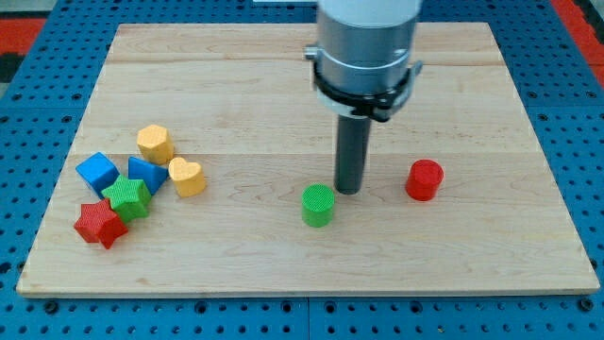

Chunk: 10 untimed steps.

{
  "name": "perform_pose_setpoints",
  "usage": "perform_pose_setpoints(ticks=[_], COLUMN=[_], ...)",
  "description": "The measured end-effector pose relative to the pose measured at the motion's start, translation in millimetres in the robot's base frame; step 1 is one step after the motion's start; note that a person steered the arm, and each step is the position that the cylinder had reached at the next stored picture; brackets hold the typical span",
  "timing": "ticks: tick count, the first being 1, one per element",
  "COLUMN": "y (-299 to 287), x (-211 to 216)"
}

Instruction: Move red circle to the right of yellow heart

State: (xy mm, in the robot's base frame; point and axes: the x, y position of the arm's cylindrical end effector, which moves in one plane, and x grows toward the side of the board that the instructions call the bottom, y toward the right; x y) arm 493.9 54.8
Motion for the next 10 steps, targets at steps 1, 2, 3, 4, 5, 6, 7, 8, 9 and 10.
perform_pose_setpoints(ticks=[1,2,3,4,5,6,7,8,9,10], y=[-44.5,-116.6,-129.3,-55.7,69.8,167.5,134.2,39.7,-54.2,-33.9], x=[32.5,30.8,41.4,54.5,44.8,16.1,-7.0,6.0,3.2,-21.7])
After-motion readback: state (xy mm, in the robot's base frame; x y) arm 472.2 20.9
